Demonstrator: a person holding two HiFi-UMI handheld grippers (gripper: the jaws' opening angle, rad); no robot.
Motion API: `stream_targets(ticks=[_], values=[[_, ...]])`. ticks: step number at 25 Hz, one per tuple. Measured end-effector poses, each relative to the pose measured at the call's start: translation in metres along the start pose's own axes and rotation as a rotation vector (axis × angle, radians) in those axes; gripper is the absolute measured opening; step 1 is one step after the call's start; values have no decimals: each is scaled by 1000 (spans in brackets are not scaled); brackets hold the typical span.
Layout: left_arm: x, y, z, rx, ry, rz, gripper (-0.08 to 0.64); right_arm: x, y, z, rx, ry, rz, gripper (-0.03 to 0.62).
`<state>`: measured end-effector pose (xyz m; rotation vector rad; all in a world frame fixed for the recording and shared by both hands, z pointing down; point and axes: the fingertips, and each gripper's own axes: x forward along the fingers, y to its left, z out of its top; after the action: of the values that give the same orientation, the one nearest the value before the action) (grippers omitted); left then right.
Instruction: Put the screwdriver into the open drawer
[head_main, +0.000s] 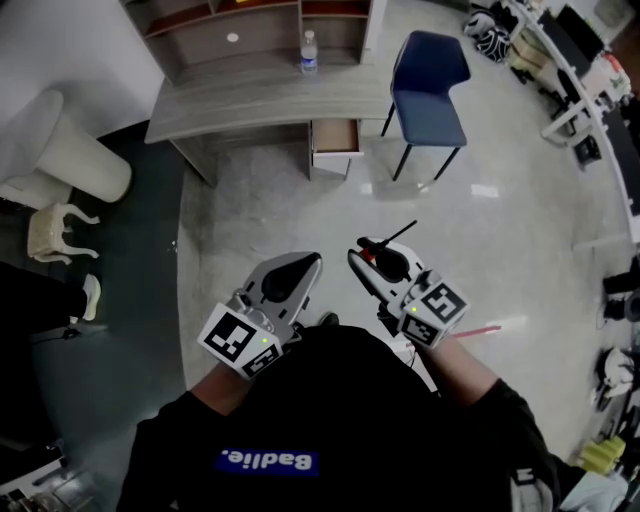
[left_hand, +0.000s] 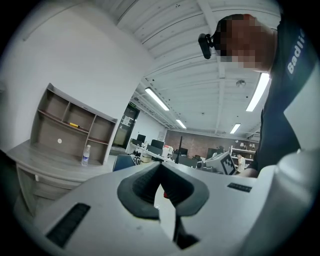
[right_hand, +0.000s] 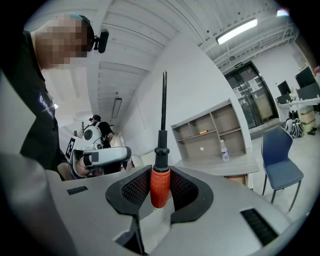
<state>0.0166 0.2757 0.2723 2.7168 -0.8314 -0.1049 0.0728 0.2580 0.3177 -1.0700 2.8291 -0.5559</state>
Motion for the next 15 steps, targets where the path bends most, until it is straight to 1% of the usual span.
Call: stream_targets(ticks=[6,8,11,15], values=[[16,0,-1,2,-2,3,2,-6,-20,-5,-12,36,-22,123],[19,3,-1,2,-3,-1,2,-3,-24,-4,-8,28,-20,123],[28,15,0,-5,-4,-7,2,6,-31,3,10,16,-15,123],[42,36,6,-8,4,-32,2,21,-49,8,-11,31,-36,123]])
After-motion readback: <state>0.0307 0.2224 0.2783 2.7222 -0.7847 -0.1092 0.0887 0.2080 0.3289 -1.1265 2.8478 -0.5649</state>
